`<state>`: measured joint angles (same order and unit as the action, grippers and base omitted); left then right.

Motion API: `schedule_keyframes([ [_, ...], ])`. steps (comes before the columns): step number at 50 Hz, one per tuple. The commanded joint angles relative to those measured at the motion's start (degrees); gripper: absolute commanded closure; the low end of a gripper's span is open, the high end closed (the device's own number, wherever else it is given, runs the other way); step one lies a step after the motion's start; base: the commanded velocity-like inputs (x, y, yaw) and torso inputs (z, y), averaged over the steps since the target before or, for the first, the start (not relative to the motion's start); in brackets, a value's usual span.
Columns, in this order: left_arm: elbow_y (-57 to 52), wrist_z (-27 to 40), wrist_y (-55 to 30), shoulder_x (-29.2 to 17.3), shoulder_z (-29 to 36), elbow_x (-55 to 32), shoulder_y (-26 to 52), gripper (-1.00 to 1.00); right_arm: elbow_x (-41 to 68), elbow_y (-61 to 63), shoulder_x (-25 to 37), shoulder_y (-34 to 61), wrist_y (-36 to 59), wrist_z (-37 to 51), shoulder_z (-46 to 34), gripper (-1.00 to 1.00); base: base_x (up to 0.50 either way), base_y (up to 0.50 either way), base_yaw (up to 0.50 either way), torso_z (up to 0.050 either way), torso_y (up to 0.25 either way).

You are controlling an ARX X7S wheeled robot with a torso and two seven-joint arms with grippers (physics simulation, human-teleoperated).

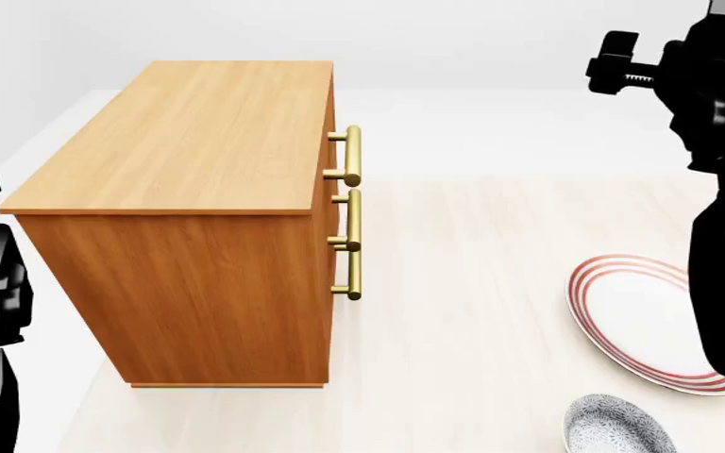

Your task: Open the top drawer of the cabinet and put the bowl in it.

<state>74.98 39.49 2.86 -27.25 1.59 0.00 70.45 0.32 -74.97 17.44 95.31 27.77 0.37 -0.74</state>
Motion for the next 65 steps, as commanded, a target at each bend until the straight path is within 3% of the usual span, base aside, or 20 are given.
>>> schedule_keyframes([
  [1, 0.0, 0.1, 0.0, 0.0, 0.0, 0.0, 0.1, -1.00, 1.9, 0.0, 0.0, -0.1, 1.0, -0.3, 3.1, -1.00, 0.00, 0.00, 0.00, 0.000, 0.000],
  [13, 0.0, 0.2, 0.0, 0.0, 0.2, 0.0, 0.0, -1.00, 8.3, 0.0, -3.2, -4.1, 4.8, -6.6, 21.7, -1.00, 0.00, 0.00, 0.00, 0.000, 0.000],
  [20, 0.0, 0.5, 0.0, 0.0, 0.1, 0.0, 0.1, -1.00, 6.7, 0.0, -5.5, -7.3, 6.1, -9.8, 31.0, -1.00, 0.00, 0.00, 0.00, 0.000, 0.000],
  [52, 0.0, 0.4, 0.1, 0.0, -0.4, -0.1, 0.1, -1.00, 2.5, 0.0, -10.8, -11.8, 13.3, -19.6, 55.8, -1.00, 0.00, 0.00, 0.00, 0.000, 0.000],
  [65, 0.0, 0.2, 0.0, 0.0, -0.5, 0.0, 0.1, -1.00, -0.4, 0.0, -13.4, -12.9, 14.0, -24.0, 56.2, -1.00, 0.00, 0.00, 0.00, 0.000, 0.000],
])
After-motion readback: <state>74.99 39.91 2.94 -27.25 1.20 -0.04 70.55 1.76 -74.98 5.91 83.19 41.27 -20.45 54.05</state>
